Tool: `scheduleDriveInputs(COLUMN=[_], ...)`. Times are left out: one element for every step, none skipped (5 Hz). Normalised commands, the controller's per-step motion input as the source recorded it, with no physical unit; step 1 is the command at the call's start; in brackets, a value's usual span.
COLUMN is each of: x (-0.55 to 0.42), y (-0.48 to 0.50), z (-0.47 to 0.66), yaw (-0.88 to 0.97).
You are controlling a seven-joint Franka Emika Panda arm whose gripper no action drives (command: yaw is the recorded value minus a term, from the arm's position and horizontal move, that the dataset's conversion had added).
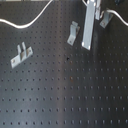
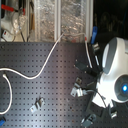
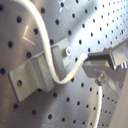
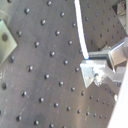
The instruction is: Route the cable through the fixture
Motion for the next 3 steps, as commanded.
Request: scheduleDriveInputs(x=[0.049, -0.041, -0.039], y=[0.304, 0.164, 0.174], z=[0.17, 0.24, 0.28], yaw=[0.0, 0.0, 0.0])
